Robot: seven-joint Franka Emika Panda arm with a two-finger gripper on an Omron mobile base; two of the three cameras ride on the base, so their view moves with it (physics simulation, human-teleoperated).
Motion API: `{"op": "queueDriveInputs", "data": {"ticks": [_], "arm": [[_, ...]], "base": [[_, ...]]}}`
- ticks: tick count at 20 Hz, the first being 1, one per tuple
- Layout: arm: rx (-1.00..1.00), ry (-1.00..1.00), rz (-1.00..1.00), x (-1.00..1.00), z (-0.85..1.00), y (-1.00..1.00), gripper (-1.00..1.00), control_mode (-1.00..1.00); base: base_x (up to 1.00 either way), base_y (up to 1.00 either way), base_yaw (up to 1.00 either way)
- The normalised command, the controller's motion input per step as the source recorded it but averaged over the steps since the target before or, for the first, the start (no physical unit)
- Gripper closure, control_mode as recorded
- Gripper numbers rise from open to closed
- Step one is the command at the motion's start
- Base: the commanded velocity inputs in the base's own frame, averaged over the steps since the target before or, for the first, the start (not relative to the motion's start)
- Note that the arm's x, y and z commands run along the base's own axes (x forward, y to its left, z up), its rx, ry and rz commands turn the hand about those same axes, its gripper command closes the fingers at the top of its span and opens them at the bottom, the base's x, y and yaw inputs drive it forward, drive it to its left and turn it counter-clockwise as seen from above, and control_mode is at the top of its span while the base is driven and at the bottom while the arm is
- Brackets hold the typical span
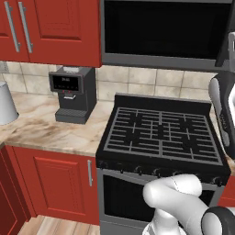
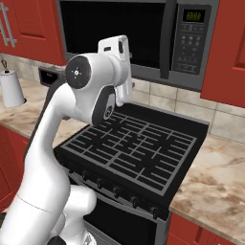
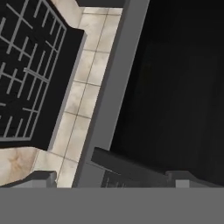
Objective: Place the tupperware containing the shrimp and broccoli meal in the microwave. Close the microwave door and press the start button to reheat the meal.
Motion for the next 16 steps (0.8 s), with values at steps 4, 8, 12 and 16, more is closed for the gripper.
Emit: {"op": "queueDriveInputs", "data": {"ticks": [4, 8, 12, 16], "arm": [[0.01, -0.02, 0.00, -0.51, 0.01, -0.24, -1.00, -1.00], [0.08, -0.07, 0.05, -0.66, 0.00, -0.17, -1.00, -1.00], [0.15, -0.05, 0.01, -0.42, 0.00, -0.49, -1.00, -1.00], [0.10, -0.07, 0.00, -0.22, 0.00, -0.60, -1.00, -1.00]], "base": [[0.00, 0.00, 0.00], [0.00, 0.00, 0.00], [0.00, 0.00, 0.00], [0.00, 0.00, 0.00]]}}
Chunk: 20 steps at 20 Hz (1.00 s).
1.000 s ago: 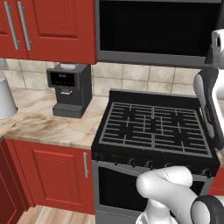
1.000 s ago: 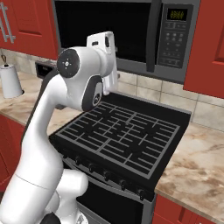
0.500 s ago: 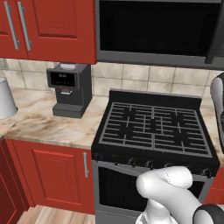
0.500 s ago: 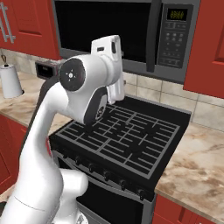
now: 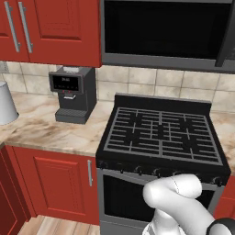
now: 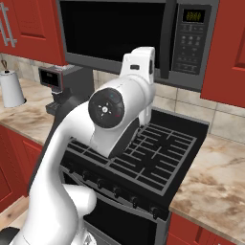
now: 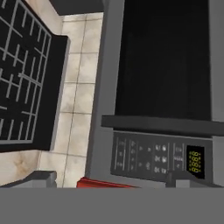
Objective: Place the tupperware containing the shrimp and broccoli meal in the microwave. Close the microwave door and press the start button to reheat the meal.
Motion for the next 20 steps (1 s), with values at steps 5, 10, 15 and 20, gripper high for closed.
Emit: {"op": "queueDriveInputs", "data": {"ticks": [5, 10, 15, 20], "arm": [[0.02, -0.05, 0.02, 0.00, 0.00, -0.24, -1.00, -1.00], [0.00, -0.04, 0.06, 0.00, 0.00, -0.04, -1.00, -1.00], [0.00, -0.02, 0.12, 0.01, 0.00, 0.00, -1.00, -1.00], [0.00, 0.00, 0.13, 0.07, -0.03, 0.00, 1.00, -1.00]], "base": [[0.00, 0.00, 0.00], [0.00, 0.00, 0.00], [0.00, 0.00, 0.00], [0.00, 0.00, 0.00]]}}
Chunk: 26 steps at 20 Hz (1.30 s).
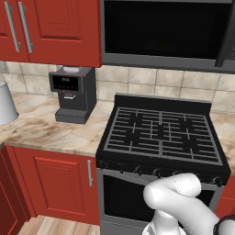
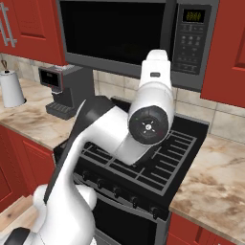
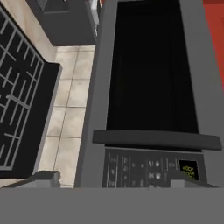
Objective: Place the tupperware containing the shrimp and broccoli meal in the microwave. Close the microwave door and press the start button to reheat the meal.
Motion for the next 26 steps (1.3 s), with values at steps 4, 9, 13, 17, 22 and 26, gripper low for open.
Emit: {"op": "queueDriveInputs", "data": {"ticks": [4, 9, 13, 17, 22, 26], "arm": [[0.01, 0.00, 0.09, 0.10, 0.00, -0.06, 1.00, -1.00], [0.02, 0.00, 0.05, 0.12, 0.00, -0.15, 1.00, -1.00], [0.01, 0.00, 0.05, 0.14, 0.00, -0.13, 1.00, -1.00], [0.00, 0.00, 0.02, 0.21, 0.00, -0.09, 1.00, -1.00], [0.00, 0.00, 0.00, 0.27, 0.00, -0.07, 1.00, -1.00], [0.00, 0.00, 0.01, 0.29, 0.00, -0.04, 1.00, -1.00]], "base": [[0.00, 0.00, 0.00], [0.00, 0.00, 0.00], [0.00, 0.00, 0.00], [0.00, 0.00, 0.00], [0.00, 0.00, 0.00], [0.00, 0.00, 0.00]]}}
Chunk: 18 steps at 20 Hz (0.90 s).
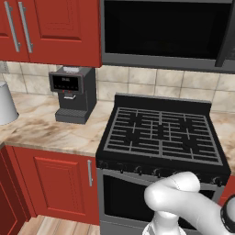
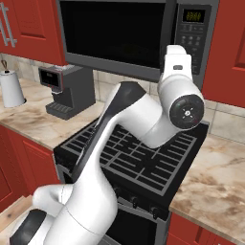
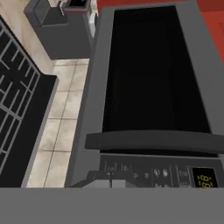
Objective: Place the tupperware containing the shrimp and broccoli meal in the microwave. Close the microwave door and press the start button to reheat the meal.
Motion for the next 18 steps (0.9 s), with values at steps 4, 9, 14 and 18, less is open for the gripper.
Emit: {"op": "queueDriveInputs", "data": {"ticks": [4, 9, 14, 18], "arm": [[0.00, 0.00, 0.02, 0.27, -0.04, -0.09, 1.00, -1.00], [0.00, 0.00, 0.01, 0.19, -0.02, -0.20, 1.00, -1.00], [0.00, 0.00, 0.01, 0.18, 0.00, -0.19, 1.00, -1.00], [0.00, 0.00, 0.01, 0.20, -0.04, -0.14, 1.00, -1.00]], "base": [[0.00, 0.00, 0.00], [0.00, 0.00, 0.00], [0.00, 0.00, 0.00], [0.00, 0.00, 0.00]]}}
